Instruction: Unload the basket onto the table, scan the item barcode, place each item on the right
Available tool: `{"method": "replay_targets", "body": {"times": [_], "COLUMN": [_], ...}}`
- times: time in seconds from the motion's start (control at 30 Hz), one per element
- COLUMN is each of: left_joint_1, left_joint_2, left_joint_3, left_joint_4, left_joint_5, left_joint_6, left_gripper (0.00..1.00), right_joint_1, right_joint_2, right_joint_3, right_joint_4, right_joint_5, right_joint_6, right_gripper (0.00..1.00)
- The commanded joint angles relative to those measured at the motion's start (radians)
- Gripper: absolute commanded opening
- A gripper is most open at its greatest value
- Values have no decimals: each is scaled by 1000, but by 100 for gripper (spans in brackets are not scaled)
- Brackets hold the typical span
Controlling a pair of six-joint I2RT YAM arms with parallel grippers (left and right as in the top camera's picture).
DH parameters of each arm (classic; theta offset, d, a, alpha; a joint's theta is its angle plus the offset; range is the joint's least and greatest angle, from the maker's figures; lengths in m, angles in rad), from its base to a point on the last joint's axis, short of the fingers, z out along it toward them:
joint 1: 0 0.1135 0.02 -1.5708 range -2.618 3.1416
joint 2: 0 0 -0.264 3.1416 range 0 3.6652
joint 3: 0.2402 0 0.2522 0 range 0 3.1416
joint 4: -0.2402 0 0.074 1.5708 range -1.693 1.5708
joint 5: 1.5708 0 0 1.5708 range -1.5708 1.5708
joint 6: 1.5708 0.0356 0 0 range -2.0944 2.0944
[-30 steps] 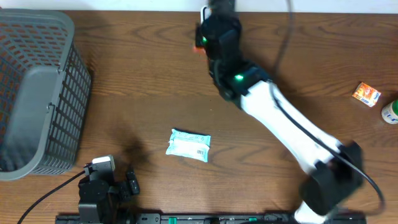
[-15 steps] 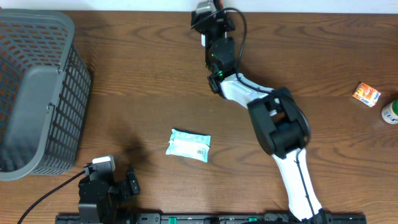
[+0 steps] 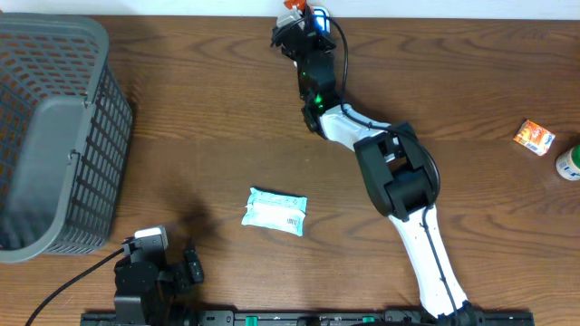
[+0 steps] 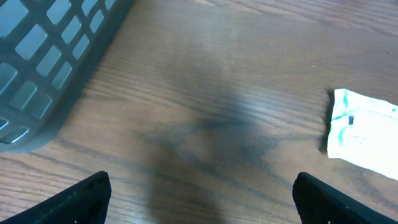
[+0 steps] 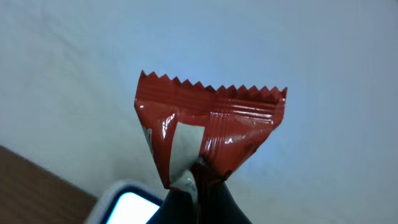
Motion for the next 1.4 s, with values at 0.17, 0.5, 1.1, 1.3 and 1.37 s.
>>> {"method": "replay_targets", "body": {"times": [0.17, 0.5, 1.1, 1.3, 1.37], "left_joint_1": [2, 2, 2, 2, 2], "left_joint_2": [0, 0, 0, 0, 0], "left_joint_3": [-1, -1, -1, -1, -1], "left_joint_4": [-6, -5, -6, -6, -6], "left_joint_5": [-1, -1, -1, -1, -1], "left_joint_6": [-9, -9, -9, -9, -9], "left_gripper": [94, 94, 94, 94, 94], "right_joint_1": [-16, 10, -359, -554, -607], "right_joint_2": [-11, -89, -331, -331, -331], "right_joint_3": [18, 18, -1, -112, -180], "right_joint_4": [-36, -31, -63, -253, -270], "right_joint_5": [30, 224, 1044, 1126, 1125], "right_joint_6": [69, -172, -719, -614, -533], "right_gripper": [1, 1, 1, 1, 1]}}
